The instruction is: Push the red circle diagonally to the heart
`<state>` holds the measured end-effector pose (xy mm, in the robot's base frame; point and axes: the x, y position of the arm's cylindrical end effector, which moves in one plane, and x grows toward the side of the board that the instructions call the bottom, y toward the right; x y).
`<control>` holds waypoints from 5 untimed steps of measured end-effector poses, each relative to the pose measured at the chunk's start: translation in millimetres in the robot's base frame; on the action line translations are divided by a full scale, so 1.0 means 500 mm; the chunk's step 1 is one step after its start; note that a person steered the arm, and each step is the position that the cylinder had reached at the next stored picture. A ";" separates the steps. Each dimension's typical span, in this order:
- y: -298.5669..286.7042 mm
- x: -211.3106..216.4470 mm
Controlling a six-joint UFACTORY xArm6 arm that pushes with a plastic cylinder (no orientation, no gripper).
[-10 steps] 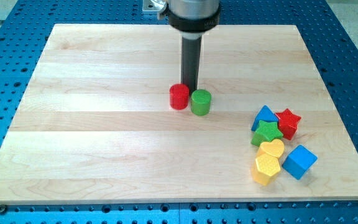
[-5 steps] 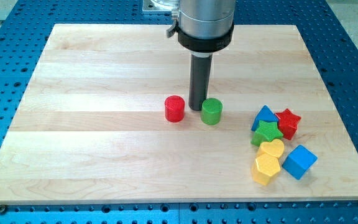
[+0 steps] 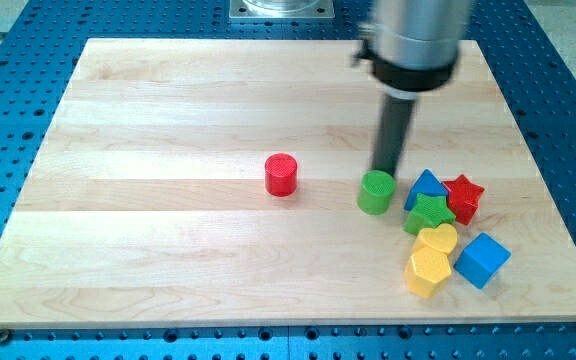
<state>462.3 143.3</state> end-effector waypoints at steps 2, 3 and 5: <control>0.022 -0.032; -0.015 -0.089; -0.255 -0.077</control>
<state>424.0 15.7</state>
